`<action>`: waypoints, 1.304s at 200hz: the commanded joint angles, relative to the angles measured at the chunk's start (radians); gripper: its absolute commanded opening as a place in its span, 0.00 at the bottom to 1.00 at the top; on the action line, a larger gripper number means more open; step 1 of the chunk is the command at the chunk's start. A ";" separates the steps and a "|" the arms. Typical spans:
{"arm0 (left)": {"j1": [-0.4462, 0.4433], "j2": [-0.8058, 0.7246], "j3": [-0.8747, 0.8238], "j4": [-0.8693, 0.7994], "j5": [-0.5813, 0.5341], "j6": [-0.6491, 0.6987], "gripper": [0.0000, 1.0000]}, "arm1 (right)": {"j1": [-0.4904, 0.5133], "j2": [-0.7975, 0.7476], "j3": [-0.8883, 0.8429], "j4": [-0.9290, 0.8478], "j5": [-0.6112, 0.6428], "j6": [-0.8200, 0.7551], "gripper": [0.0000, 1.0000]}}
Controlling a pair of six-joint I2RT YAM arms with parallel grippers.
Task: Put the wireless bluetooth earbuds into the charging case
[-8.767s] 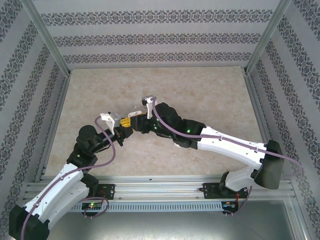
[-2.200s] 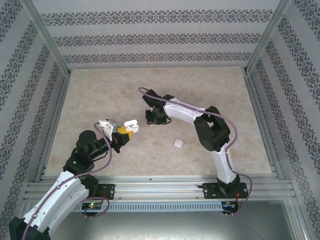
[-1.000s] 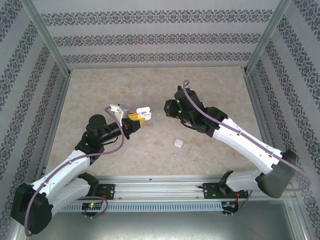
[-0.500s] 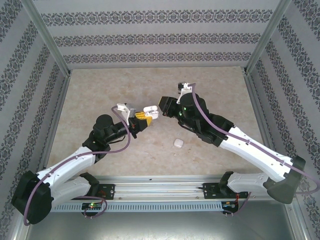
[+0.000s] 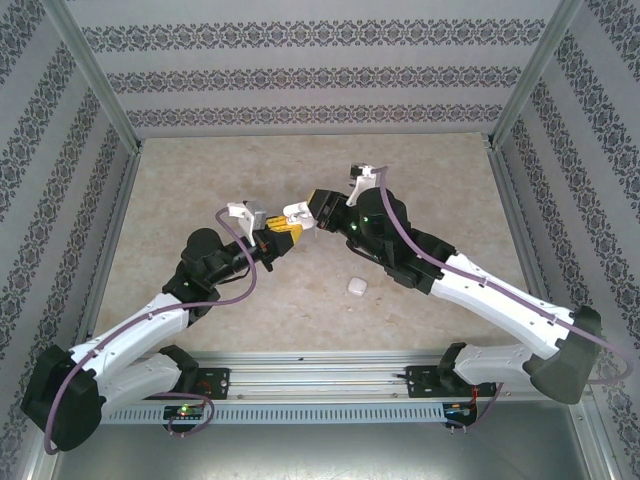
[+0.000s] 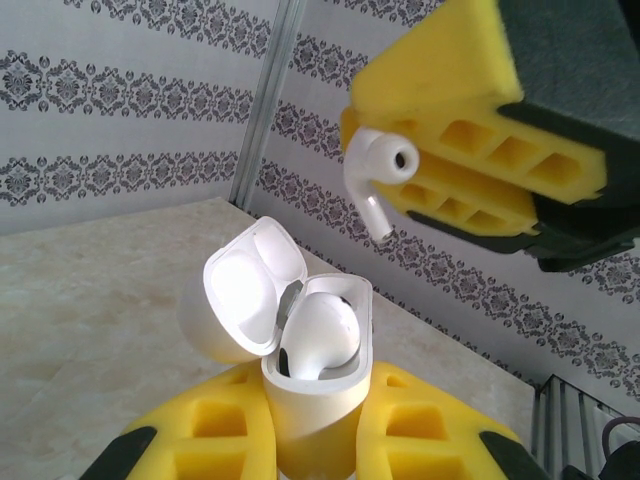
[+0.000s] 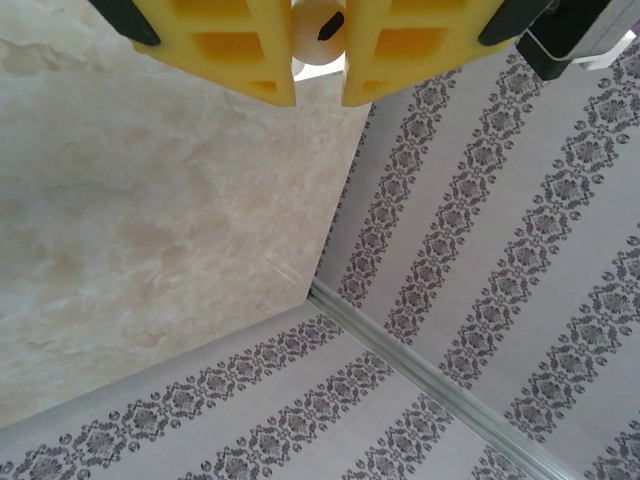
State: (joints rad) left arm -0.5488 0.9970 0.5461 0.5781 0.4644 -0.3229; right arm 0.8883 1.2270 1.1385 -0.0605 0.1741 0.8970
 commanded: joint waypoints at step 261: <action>-0.010 -0.028 0.029 0.052 -0.027 -0.011 0.00 | 0.023 0.065 -0.038 0.015 -0.030 0.031 0.20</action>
State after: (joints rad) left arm -0.5488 0.9794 0.5461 0.5690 0.4213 -0.3237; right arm 0.8932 1.2747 1.1076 -0.0242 0.1490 0.9211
